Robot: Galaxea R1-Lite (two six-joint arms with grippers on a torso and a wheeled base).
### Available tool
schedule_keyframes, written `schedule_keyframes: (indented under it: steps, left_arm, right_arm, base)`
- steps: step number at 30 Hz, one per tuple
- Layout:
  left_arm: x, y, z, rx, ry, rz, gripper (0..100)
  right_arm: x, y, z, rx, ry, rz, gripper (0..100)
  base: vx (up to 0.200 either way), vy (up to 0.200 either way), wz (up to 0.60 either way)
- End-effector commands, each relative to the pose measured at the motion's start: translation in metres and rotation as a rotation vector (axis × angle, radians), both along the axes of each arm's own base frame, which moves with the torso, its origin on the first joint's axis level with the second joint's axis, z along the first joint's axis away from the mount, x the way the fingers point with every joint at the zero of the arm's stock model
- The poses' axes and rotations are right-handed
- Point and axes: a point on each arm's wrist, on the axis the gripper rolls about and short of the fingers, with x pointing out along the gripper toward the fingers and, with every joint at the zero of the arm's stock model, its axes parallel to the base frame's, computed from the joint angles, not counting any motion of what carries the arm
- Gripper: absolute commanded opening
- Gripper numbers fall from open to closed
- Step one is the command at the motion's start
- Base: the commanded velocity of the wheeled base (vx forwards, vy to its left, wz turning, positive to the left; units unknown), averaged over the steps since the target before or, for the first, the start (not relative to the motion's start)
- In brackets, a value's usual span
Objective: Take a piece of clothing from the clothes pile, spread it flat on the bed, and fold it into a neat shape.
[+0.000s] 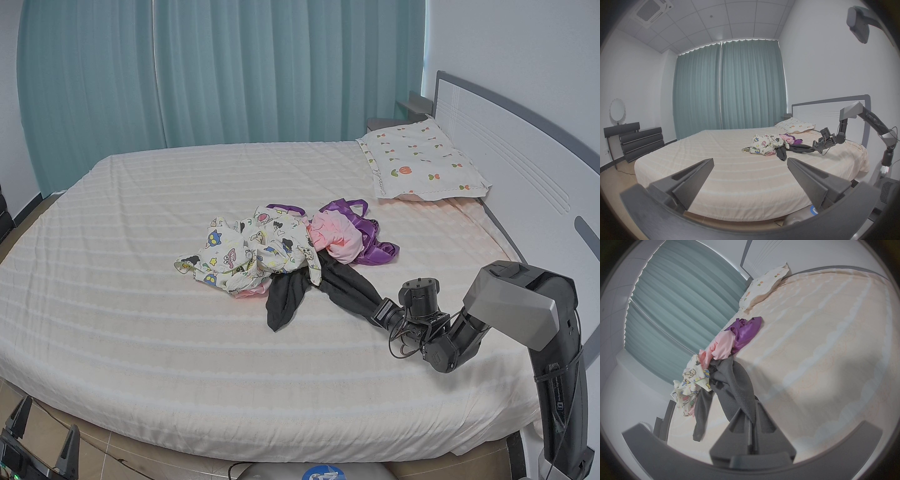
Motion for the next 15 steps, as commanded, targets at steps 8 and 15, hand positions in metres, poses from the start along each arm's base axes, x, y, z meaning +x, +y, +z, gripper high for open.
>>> schedule_keyframes:
  steps: [8, 15]
  left_arm:
    - [0.061, -0.002, 0.072, -0.038, 0.273, -0.105, 100]
    - [0.128, -0.014, 0.061, -0.124, 0.507, -0.184, 100]
  right_arm:
    - [-0.003, 0.002, 0.015, 0.023, -0.057, -0.001, 0]
    - [-0.006, -0.005, 0.016, 0.025, -0.064, -0.011, 0]
  base:
    - [0.000, 0.000, 0.00]
    - [0.000, 0.000, 0.00]
